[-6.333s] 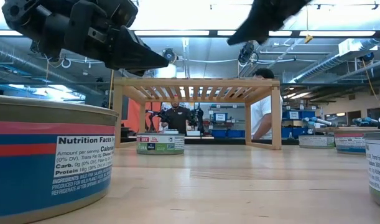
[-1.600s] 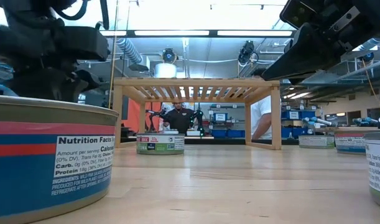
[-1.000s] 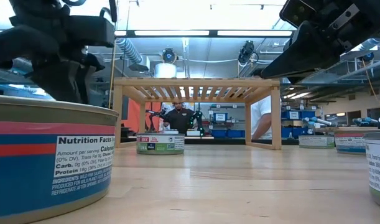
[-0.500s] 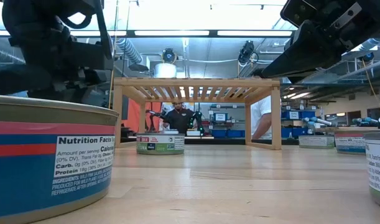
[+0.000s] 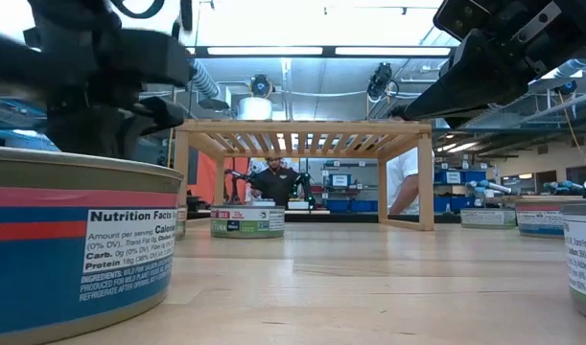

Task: Stack canned seafood by type on shelf
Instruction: Put the green tuna can on the shelf

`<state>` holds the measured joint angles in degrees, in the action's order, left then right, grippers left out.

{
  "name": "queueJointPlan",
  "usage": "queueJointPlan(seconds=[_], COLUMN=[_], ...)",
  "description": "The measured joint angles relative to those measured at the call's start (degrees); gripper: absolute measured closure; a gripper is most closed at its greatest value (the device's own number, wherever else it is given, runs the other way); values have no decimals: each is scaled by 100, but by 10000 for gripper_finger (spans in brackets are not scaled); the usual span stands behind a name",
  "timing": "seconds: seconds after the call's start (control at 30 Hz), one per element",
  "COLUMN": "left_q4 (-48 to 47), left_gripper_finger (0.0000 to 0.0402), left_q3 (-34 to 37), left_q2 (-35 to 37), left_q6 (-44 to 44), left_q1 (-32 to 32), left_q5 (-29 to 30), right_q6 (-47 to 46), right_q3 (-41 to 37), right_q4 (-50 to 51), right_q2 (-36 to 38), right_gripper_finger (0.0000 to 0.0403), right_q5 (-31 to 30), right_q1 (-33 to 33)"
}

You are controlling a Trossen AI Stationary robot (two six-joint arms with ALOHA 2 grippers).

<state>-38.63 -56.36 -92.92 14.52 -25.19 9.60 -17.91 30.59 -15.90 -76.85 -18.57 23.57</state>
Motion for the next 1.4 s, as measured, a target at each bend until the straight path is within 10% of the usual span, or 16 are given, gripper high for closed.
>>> queueJointPlan(seconds=[0.47,0.83,1.4], left_q4=[795,-931,931], left_gripper_finger=[400,399,401], left_q3=[-2,-311,941], left_q2=[7,135,451], left_q6=[-212,528,1423], left_q1=[34,44,79], left_q5=[-559,861,98], right_q6=[-12,-57,-177], right_q3=[-2,-4,180], right_q4=[0,-11,316], right_q2=[1,0,-58], right_gripper_finger=[394,396,397], right_q5=[0,0,275], right_q1=[0,8,387])
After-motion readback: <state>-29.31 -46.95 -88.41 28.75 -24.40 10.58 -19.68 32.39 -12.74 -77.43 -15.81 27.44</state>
